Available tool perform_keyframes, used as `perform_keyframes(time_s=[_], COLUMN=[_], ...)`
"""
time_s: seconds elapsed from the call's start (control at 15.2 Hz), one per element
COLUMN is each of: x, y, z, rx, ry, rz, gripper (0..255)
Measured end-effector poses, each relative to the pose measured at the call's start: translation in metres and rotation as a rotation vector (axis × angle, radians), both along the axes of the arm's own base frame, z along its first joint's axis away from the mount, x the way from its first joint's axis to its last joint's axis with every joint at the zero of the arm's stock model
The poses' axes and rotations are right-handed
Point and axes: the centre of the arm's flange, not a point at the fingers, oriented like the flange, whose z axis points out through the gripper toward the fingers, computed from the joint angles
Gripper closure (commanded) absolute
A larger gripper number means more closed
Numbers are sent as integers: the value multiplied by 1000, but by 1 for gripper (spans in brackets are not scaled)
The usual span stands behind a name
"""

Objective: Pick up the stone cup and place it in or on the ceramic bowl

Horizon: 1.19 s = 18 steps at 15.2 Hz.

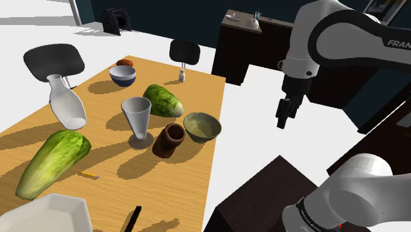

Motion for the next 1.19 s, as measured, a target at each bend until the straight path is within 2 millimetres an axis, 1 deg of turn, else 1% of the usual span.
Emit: perform_keyframes(time_s=[0.07,0.13,0.26,0.4,0.59,0.86,1.12,1.19], x=[0,5,22,43,73,117,155,165], y=[0,3,11,26,43,73,99,109], z=[0,-2,-12,-21,-34,-50,-66,-72], rx=[0,1,4,8,13,22,30,32], ry=[0,0,1,1,0,0,0,0], rz=[0,4,17,33,59,92,126,135], gripper=[0,0,0,0,0,0,0,0])
